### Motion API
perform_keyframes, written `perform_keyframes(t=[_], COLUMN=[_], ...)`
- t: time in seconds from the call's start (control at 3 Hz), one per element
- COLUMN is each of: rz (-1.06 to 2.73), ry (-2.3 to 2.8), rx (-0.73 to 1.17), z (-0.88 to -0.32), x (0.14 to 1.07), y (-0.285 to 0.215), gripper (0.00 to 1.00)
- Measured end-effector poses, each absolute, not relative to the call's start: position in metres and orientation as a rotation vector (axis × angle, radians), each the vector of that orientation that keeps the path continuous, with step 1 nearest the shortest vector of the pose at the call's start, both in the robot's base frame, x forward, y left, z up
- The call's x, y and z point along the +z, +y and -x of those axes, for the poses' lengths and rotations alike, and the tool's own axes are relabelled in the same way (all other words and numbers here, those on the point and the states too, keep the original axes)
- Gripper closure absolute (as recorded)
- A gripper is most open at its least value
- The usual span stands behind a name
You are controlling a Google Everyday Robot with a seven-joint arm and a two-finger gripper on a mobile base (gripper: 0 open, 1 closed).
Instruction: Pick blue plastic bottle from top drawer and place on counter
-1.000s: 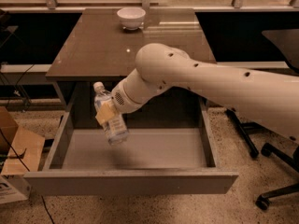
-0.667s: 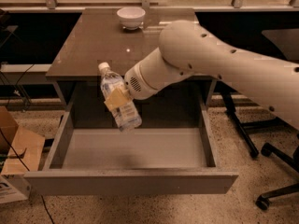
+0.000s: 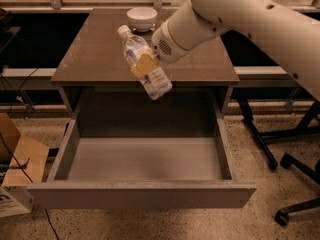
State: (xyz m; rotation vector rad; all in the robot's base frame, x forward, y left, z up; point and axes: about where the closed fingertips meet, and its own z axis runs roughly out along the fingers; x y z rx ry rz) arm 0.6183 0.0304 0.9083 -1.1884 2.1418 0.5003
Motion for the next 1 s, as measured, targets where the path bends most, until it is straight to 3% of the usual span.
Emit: perform_keyframes(t=[1.0], rz=[1.291], ry=[2.195], rx=[0.330], z=[-0.760], x=[0.876], y=[0.036], gripper=[1.00])
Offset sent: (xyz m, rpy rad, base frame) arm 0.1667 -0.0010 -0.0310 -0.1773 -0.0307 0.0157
